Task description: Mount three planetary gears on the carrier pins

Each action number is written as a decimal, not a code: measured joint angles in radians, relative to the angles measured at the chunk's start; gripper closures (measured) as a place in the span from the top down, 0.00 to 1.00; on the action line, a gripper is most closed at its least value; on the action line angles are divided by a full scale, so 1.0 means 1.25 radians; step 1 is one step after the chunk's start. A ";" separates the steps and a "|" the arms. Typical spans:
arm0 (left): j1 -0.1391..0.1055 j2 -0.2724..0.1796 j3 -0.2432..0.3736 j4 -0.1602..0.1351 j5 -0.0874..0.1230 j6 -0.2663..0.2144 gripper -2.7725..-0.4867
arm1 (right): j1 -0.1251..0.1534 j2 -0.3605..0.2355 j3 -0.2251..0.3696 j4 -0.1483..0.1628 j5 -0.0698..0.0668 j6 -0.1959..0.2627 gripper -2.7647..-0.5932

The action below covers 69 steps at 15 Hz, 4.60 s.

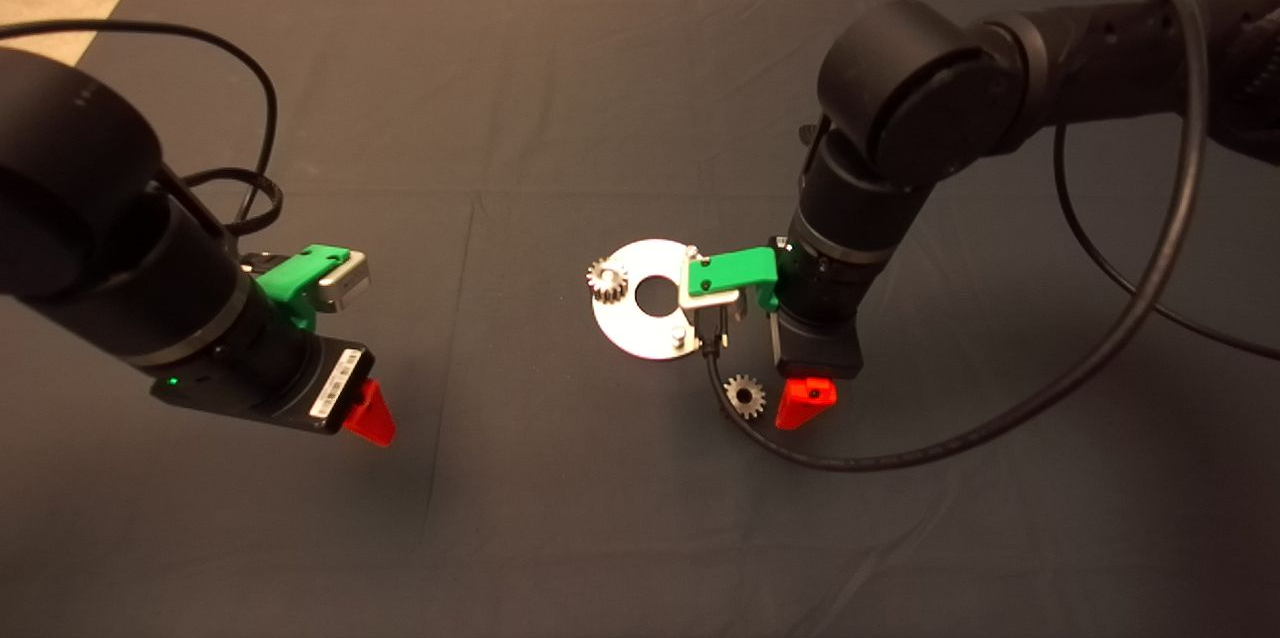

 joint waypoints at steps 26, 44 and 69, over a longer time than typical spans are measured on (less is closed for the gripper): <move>0.000 -0.022 0.020 -0.017 0.001 0.003 0.74 | -0.157 -0.031 0.076 -0.268 -0.002 0.170 0.99; 0.000 -0.023 0.029 -0.018 0.001 0.003 0.74 | -0.202 -0.027 0.045 -0.313 -0.002 0.195 0.86; 0.000 -0.028 0.043 -0.022 0.001 0.003 0.74 | -0.223 -0.018 0.018 -0.340 -0.003 0.195 0.42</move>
